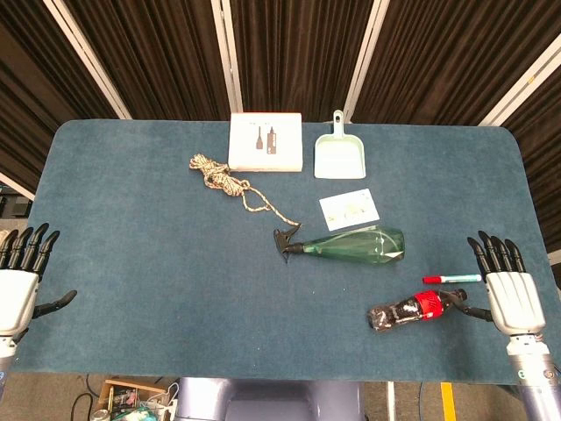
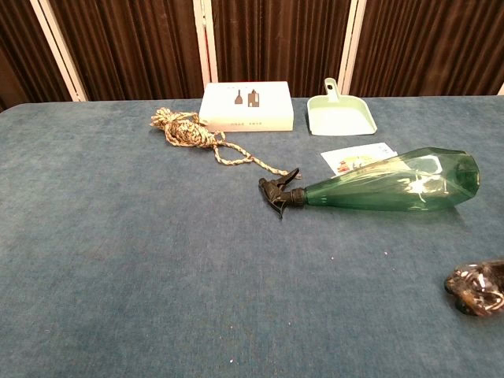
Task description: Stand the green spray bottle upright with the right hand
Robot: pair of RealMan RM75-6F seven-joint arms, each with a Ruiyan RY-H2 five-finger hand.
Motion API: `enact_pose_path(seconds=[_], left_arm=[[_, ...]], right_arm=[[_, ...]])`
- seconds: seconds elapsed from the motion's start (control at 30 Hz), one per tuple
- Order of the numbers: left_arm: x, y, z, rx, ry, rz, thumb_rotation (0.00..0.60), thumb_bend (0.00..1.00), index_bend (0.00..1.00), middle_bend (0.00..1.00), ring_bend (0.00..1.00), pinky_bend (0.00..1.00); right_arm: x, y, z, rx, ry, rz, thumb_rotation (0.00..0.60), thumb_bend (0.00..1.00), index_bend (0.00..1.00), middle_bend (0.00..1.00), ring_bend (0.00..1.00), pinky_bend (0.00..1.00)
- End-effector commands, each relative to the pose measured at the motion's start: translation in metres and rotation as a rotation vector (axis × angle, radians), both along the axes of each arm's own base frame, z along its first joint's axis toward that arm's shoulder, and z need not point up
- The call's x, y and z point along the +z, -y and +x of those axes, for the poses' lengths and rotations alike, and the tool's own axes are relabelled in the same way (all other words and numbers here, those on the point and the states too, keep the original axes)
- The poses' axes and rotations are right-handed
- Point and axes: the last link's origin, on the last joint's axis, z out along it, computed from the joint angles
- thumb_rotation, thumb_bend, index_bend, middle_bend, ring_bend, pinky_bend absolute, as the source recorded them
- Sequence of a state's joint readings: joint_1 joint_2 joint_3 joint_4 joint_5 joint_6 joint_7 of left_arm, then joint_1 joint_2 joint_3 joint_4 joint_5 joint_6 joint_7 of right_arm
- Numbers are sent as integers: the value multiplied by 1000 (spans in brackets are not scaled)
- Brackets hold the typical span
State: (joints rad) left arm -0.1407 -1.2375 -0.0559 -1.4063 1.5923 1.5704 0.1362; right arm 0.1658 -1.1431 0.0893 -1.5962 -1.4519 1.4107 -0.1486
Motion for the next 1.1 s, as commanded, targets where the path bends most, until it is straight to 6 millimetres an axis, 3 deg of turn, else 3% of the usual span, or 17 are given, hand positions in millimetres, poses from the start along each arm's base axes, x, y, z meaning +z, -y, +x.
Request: enact_pose_path(seconds=[0.03,0.3,0.5,0.73,1.1], left_arm=[[-3,-3,0,7,-6,-14,600,50,0,0,0,0],[-7,0,0,7,-15,-20,600,50,0,0,0,0],[-12,-16,-2,31,-22,-31,600,50,0,0,0,0],[-14,-48,5,28,-27,-25,600,50,0,0,0,0],[-19,-69,-7,97,-14,-74,600,50,0,0,0,0]], right_arm=[[-2,0,2,6,-19,-22,600,233,0,0,0,0],[-15,-15,14,52,-31,3,600,233,0,0,0,0],[-53,-26,37,154,-112,80,600,218,0,0,0,0],[-93,-14,59,191,-294,133,600,211,1,0,0,0],[-137,9,109,242,-562,133,600,212,35,0,0,0]])
